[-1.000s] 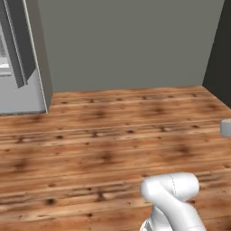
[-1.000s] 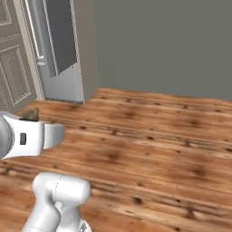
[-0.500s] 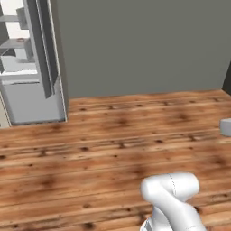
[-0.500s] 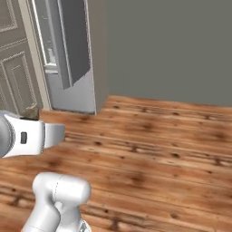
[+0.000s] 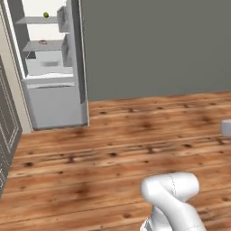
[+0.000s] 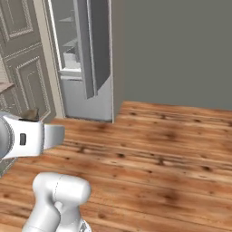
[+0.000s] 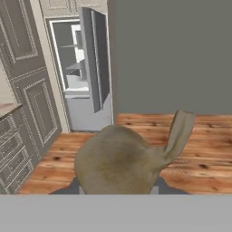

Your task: Transport the steak and garlic to the fridge. Place the steak on the rack containing meat and place the garlic on the rack containing the vegetable, ensuring meats and vegetables are on different racks.

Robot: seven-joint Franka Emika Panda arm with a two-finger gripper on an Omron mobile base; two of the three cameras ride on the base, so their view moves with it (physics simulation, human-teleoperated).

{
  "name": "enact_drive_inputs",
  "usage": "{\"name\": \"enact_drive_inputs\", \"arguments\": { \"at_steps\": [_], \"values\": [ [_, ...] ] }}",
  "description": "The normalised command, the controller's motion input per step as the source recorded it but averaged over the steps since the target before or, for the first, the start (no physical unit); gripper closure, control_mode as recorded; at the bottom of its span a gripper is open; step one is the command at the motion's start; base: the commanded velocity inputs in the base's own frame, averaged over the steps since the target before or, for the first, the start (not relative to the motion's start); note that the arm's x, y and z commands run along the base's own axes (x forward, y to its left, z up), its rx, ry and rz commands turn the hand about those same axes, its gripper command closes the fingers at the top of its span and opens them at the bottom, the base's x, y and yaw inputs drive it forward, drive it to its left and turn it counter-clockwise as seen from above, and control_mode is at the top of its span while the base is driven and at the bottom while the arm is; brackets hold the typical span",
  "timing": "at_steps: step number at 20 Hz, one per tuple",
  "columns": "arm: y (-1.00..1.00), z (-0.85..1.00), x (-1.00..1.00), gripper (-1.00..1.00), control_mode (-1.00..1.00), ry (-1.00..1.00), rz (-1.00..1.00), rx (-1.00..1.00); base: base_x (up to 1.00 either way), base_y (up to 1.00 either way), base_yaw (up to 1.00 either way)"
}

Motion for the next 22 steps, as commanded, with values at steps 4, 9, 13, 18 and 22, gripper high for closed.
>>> {"name": "enact_drive_inputs", "arguments": {
  "at_steps": [4,9,13,18,22],
  "values": [
    [0.0,0.0,0.0,1.0,1.0,0.0,0.0,0.0,1.0,1.0,-0.11],
    [0.0,0.0,0.0,1.0,1.0,0.0,0.0,0.0,1.0,1.0,-0.14],
    [0.0,0.0,0.0,1.0,1.0,0.0,0.0,0.0,1.0,1.0,-0.14],
    [0.0,0.0,0.0,1.0,1.0,0.0,0.0,0.0,1.0,0.96,-0.15],
    [0.0,0.0,0.0,1.0,1.0,0.0,0.0,0.0,1.0,0.99,-0.18]
  ]
}}
